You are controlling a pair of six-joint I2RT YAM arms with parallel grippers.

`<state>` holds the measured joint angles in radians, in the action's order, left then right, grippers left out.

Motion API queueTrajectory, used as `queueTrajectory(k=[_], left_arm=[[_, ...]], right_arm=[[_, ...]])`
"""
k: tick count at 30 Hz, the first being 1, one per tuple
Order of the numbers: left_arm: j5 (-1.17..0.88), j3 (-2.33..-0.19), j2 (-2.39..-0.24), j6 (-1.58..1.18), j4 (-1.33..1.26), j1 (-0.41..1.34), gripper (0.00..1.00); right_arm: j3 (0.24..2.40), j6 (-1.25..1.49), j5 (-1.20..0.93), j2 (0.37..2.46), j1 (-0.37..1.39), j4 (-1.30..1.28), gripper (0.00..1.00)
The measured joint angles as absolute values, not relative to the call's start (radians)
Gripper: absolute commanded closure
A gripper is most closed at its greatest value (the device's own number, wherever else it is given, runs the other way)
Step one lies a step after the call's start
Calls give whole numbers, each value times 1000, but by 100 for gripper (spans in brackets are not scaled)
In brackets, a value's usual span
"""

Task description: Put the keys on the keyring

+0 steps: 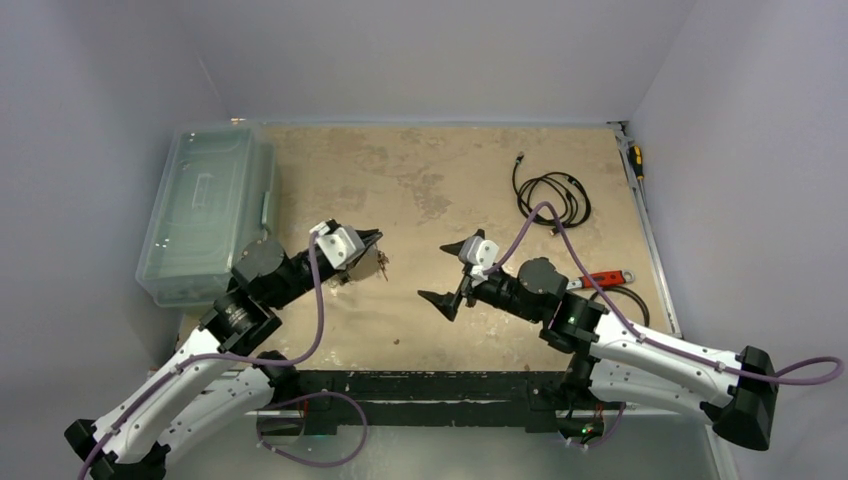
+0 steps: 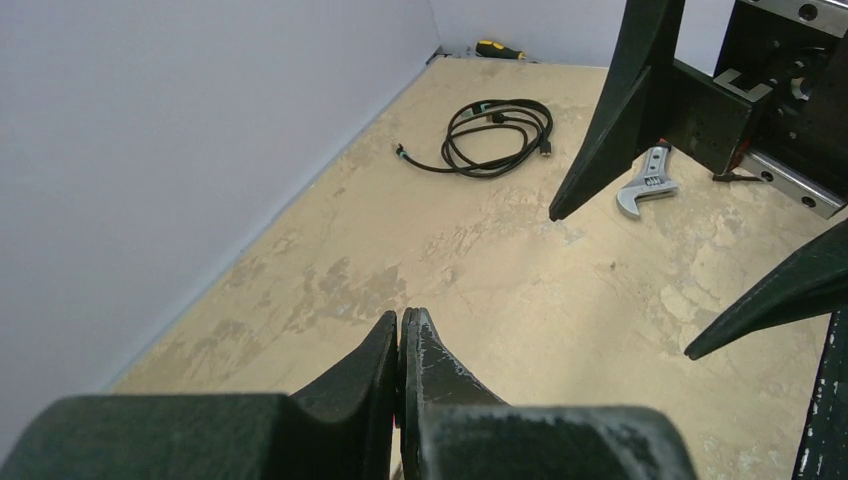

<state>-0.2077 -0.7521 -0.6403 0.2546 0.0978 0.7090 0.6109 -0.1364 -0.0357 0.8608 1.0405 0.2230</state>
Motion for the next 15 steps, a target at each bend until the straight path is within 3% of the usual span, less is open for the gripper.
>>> queueTrajectory(k=[15], left_arm=[[-176, -750, -757, 245, 9, 708, 100]], right_arm=[[556, -91, 30, 788, 1040, 214, 3]])
